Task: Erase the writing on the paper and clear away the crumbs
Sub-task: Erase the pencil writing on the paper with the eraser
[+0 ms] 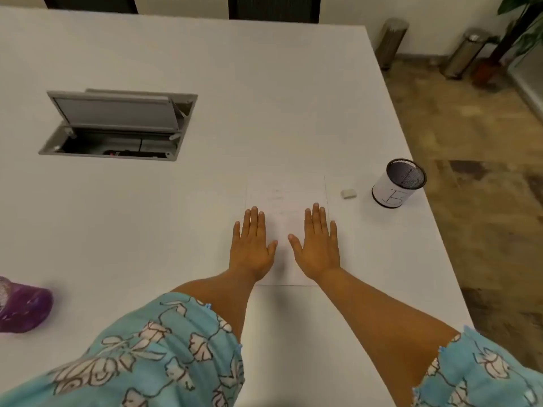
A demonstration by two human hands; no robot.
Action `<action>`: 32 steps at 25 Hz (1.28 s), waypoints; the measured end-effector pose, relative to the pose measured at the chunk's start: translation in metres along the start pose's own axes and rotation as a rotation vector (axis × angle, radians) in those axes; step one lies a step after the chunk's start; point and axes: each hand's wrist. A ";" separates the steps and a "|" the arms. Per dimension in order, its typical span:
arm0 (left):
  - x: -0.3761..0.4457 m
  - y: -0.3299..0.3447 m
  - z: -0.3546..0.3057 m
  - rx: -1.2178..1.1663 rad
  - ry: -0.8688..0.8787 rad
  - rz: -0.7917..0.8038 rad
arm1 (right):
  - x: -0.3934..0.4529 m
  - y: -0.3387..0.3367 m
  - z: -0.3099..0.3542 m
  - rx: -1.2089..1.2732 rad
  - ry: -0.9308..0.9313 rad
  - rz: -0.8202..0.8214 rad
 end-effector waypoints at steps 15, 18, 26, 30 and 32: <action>0.001 0.057 -0.002 0.004 0.054 0.035 | 0.005 0.060 -0.016 -0.013 -0.045 0.123; 0.002 0.058 -0.003 -0.001 0.052 0.013 | 0.005 0.062 -0.016 -0.022 -0.049 0.099; 0.001 0.057 -0.002 -0.009 0.068 -0.022 | 0.038 0.038 -0.039 0.263 0.040 -0.311; 0.000 0.053 -0.003 -0.007 0.060 -0.012 | 0.089 0.007 -0.093 0.226 0.388 -0.449; 0.000 0.052 -0.004 -0.003 0.057 -0.010 | 0.101 0.004 -0.111 0.228 0.454 -0.431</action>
Point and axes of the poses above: each hand's wrist, its own x-axis towards the middle knuckle, its own y-axis out of the palm, z = x × y, and after that the axes turned 14 degrees about -y, right-handed
